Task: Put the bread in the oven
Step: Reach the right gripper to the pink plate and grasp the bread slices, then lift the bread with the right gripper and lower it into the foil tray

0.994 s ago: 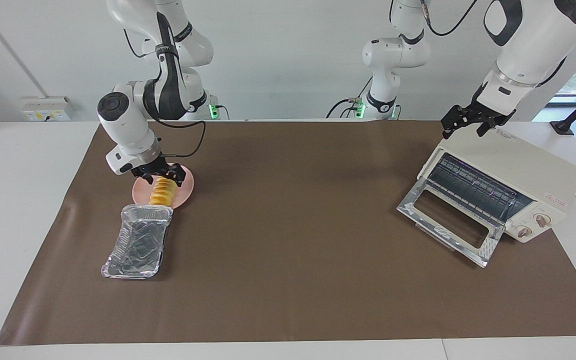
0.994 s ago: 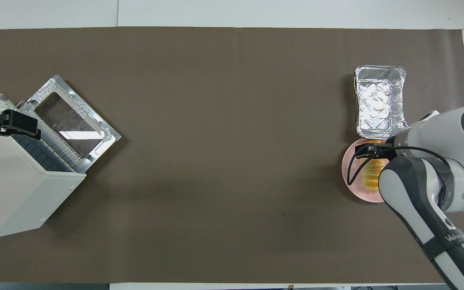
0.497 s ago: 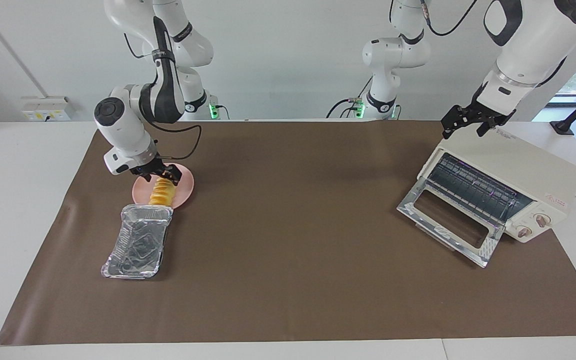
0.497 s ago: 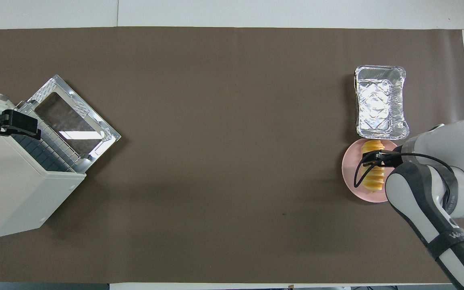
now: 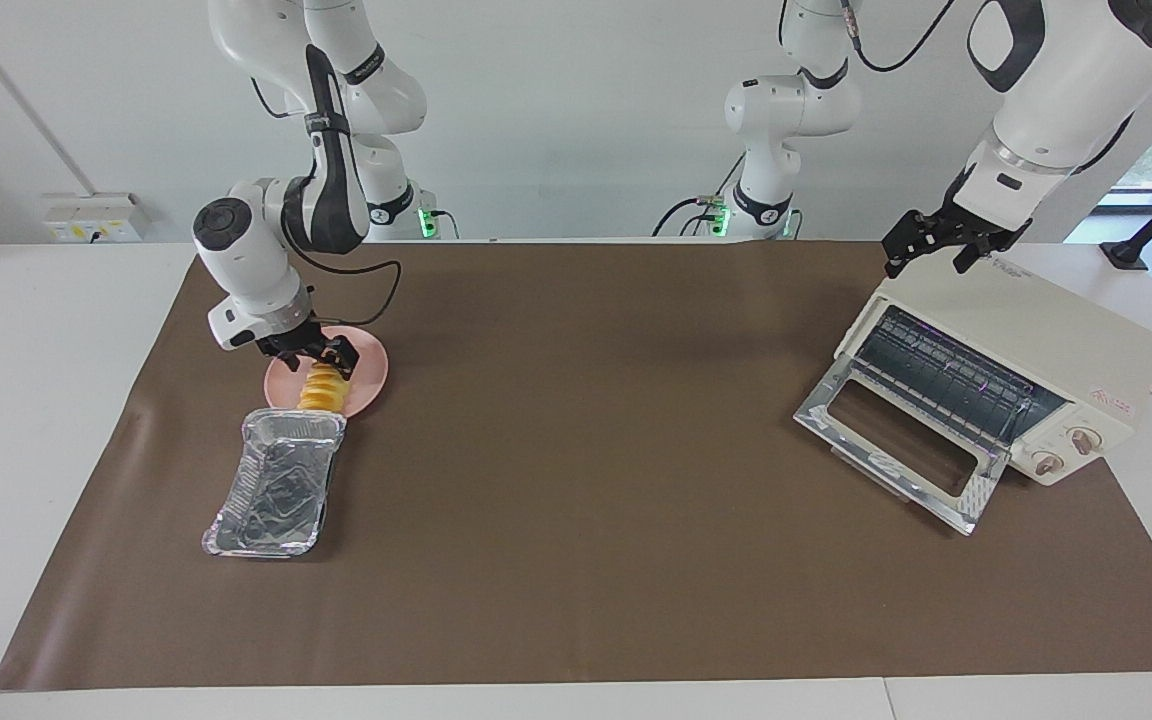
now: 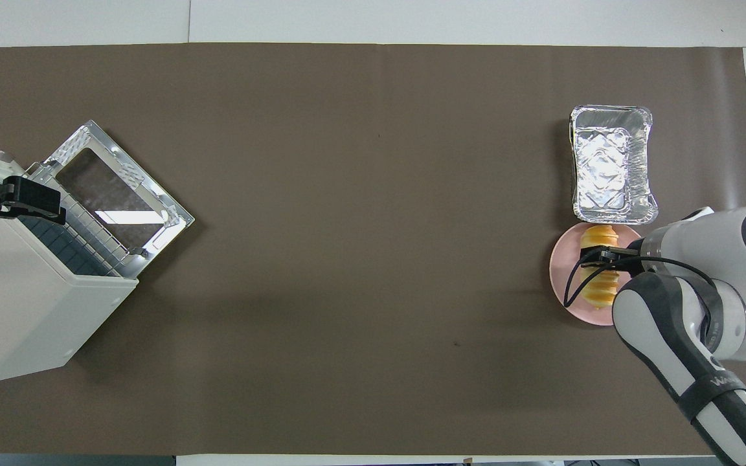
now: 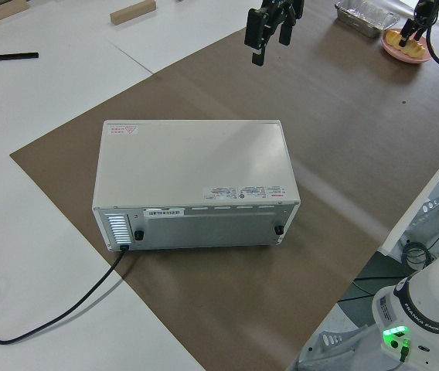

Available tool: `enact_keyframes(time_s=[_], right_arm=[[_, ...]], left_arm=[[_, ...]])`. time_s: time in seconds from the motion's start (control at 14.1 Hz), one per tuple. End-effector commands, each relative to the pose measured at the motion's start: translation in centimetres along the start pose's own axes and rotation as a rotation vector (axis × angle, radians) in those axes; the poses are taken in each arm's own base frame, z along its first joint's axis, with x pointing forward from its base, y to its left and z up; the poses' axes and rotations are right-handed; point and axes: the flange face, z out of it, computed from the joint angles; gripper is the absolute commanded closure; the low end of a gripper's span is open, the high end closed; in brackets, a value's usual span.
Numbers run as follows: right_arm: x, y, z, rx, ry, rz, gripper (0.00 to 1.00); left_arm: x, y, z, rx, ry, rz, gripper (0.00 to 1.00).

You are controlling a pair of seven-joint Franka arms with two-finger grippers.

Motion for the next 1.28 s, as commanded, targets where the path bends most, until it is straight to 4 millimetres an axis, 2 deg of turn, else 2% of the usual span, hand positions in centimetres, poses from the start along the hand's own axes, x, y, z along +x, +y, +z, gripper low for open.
enact_keyframes(time_s=[0.0, 0.36, 0.5, 0.64, 0.85, 0.99, 1.14, 1.21], right_arm=[[-0.2, 0.0, -0.7, 0.002, -0.035, -0.013, 0.94], [1.1, -0.6, -5.2, -0.006, -0.119, 0.003, 0.94], [1.5, -0.8, -7.6, -0.005, -0.121, 0.003, 0.91], [3.0, -1.0, -10.7, -0.004, -0.115, -0.004, 0.87], [6.8, -0.9, -14.6, -0.012, -0.044, -0.039, 0.86], [8.9, -0.5, -15.1, -0.028, 0.022, -0.081, 0.85], [10.6, 1.2, -14.1, -0.029, 0.074, -0.082, 0.84], [11.5, 1.4, -13.6, -0.028, 0.078, -0.093, 0.83]], left_arm=[[-0.7, -0.1, -0.5, -0.009, 0.003, 0.001, 0.0], [-0.7, -0.1, -0.5, -0.009, 0.003, 0.0, 0.0], [-0.7, -0.1, -0.5, -0.009, 0.003, 0.0, 0.0], [-0.7, -0.2, -0.5, -0.009, 0.003, 0.0, 0.0], [-0.7, -0.2, -0.5, -0.009, 0.003, 0.0, 0.0], [-0.7, -0.2, -0.5, -0.009, 0.003, 0.0, 0.0], [-0.7, -0.2, -0.5, -0.009, 0.003, 0.0, 0.0], [-0.7, -0.1, -0.5, -0.009, 0.003, 0.001, 0.0]])
